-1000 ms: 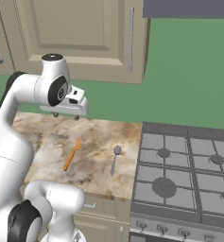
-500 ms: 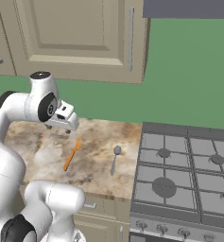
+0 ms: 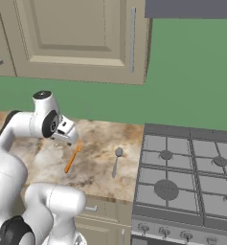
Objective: Take the fork and place it on the left side of the plate. Then take the spoon and place it on the right side of the plate. Make sure they're directly next to the plate.
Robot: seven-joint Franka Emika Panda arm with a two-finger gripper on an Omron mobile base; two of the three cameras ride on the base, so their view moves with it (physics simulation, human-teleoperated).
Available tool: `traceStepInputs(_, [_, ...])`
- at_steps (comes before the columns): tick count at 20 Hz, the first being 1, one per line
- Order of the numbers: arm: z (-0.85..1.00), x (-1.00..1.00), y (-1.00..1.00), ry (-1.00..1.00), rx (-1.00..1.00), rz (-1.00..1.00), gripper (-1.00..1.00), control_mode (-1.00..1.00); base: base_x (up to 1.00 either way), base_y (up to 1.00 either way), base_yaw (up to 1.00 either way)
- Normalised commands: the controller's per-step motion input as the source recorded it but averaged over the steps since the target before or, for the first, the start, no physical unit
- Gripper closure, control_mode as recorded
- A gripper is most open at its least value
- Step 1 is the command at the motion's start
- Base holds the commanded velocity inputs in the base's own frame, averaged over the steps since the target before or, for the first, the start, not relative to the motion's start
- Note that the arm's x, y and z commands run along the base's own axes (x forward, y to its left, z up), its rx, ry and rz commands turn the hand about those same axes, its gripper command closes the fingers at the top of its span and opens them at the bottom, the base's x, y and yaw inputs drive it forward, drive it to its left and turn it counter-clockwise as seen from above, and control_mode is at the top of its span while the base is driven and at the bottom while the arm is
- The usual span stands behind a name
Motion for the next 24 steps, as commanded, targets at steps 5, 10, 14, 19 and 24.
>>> traceStepInputs(5, [-0.55, 0.45, 0.12, -0.01, 0.0, -0.02, -1.0, -1.0, 0.0, 0.0, 0.0])
traceStepInputs(10, [-0.45, 0.34, 0.0, -0.06, 0.0, -0.04, -1.0, -1.0, 0.0, 0.0, 0.0])
traceStepInputs(14, [-0.45, 0.26, -0.01, -0.01, 0.0, 0.0, -1.0, -1.0, 0.0, 0.0, 0.0])
traceStepInputs(19, [-0.35, 0.28, 0.0, 0.0, 0.0, 0.0, -1.0, -1.0, 0.0, 0.0, 0.0])
traceStepInputs(24, [-0.21, 0.23, 0.0, 0.01, 0.01, 0.03, -1.0, -1.0, 0.0, 0.0, 0.0])
